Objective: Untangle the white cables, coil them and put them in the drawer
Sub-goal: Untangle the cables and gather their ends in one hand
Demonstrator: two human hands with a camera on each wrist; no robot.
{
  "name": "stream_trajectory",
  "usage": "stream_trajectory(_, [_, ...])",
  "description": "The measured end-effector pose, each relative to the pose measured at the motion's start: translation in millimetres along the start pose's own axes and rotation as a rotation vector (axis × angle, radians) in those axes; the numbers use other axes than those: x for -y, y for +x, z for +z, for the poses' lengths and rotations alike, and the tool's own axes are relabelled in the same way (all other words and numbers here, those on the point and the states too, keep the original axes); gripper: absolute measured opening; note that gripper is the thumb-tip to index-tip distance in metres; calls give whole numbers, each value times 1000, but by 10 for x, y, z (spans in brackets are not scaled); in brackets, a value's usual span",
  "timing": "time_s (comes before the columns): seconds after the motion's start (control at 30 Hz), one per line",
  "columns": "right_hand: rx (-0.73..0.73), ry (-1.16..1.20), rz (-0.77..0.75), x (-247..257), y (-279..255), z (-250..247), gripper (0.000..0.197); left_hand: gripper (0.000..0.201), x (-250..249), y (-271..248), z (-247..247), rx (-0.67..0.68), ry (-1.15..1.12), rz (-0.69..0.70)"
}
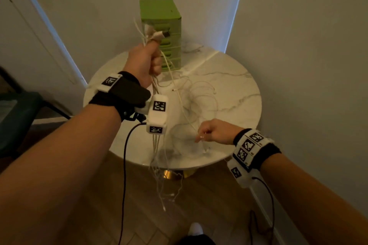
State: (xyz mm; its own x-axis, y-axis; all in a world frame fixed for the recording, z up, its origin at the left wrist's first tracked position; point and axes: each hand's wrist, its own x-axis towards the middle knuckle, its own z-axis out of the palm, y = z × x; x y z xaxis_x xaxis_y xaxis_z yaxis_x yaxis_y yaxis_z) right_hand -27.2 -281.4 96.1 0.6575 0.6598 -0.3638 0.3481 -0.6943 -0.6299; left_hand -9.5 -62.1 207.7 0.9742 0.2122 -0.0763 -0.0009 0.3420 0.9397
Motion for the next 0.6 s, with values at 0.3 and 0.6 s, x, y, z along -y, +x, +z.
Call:
stream_trajectory(0.3, [-547,929,-218,1119,-185,53,16,23,242,-733,-25,380,271,-189])
stream_trajectory(0.6, [-199,779,136,697,-566,937,20,13,183,-989,-395,320,391,-177])
